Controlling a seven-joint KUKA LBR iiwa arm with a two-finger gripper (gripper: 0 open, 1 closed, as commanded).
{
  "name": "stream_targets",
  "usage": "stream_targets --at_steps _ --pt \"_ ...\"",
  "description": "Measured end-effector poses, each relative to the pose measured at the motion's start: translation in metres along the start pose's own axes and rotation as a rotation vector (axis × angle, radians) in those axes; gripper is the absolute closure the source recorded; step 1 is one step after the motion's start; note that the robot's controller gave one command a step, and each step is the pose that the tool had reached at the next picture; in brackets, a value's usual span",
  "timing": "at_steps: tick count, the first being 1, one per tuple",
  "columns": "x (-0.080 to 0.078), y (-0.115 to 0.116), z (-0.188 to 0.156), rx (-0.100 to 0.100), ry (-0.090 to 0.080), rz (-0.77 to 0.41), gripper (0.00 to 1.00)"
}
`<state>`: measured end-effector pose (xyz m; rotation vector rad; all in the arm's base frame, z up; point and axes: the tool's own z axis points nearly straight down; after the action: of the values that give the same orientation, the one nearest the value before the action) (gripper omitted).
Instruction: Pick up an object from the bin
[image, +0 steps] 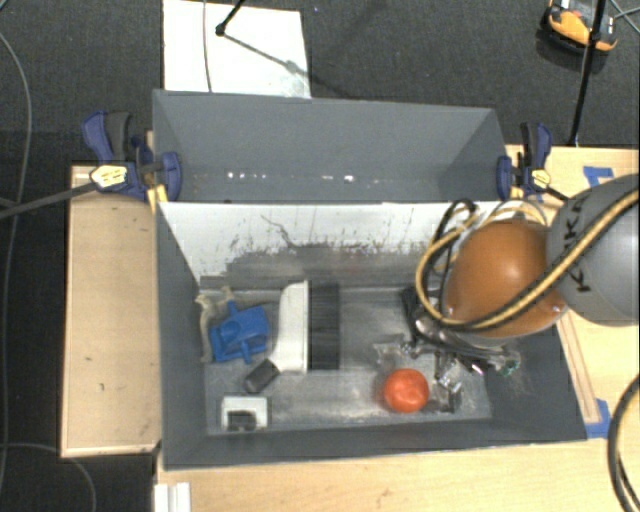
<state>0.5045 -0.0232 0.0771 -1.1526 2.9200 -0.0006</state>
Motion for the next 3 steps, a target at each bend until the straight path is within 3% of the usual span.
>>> stream_targets --at_steps 1,3 --pt "0.0035 0.0213 0.0070 0.002 -0.004 -0.363 1.00" --pt "0.0068 0.0199 0.0070 0.001 -0.003 -0.380 1.00"
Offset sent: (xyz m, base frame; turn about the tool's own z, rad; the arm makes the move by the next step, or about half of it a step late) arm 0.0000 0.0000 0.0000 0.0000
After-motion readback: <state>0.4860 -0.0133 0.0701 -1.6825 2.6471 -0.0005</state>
